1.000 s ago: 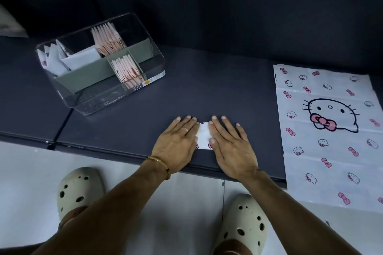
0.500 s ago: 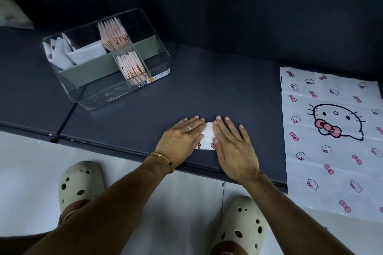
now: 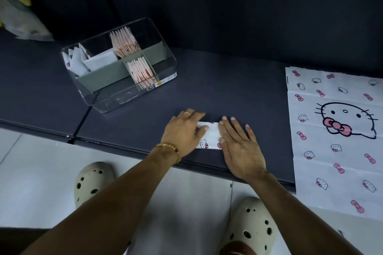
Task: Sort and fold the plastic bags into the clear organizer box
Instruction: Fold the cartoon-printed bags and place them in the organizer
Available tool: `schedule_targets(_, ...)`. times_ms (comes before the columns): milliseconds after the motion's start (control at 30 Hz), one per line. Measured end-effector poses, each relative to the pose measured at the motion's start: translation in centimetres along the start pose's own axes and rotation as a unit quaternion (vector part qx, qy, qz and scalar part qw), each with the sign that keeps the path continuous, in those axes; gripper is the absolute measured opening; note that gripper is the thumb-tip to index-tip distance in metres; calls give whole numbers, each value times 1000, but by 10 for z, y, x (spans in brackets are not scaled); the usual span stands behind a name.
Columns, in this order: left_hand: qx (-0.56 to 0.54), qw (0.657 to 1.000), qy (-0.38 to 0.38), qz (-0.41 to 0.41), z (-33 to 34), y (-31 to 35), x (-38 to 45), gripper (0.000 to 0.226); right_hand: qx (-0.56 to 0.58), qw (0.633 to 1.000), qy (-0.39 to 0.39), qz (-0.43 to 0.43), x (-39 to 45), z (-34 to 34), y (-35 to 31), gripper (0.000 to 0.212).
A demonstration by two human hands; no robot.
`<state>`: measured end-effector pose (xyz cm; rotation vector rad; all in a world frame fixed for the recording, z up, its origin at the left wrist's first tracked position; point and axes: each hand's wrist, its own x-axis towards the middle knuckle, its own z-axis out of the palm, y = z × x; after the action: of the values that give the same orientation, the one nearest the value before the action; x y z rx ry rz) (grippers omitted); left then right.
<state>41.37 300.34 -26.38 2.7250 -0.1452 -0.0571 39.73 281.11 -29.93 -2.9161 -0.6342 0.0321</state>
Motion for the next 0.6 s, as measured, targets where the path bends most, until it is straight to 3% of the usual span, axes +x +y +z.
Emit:
schedule_targets(133, 42, 993, -109, -33, 2, 15, 21, 52, 4, 1000, 4, -3, 0, -1, 0, 53)
schedule_targets(333, 66, 983, -165, -45, 3, 17, 32, 50, 17, 1000, 0, 19, 0, 0, 0, 56)
schedule_targets(467, -113, 983, -137, -41, -9, 6, 18, 20, 43, 999, -10, 30, 2, -2, -3, 56)
schedule_targets(600, -323, 939, -93, -66, -25, -12, 6, 12, 220, 971, 19, 92, 18, -20, -19, 44)
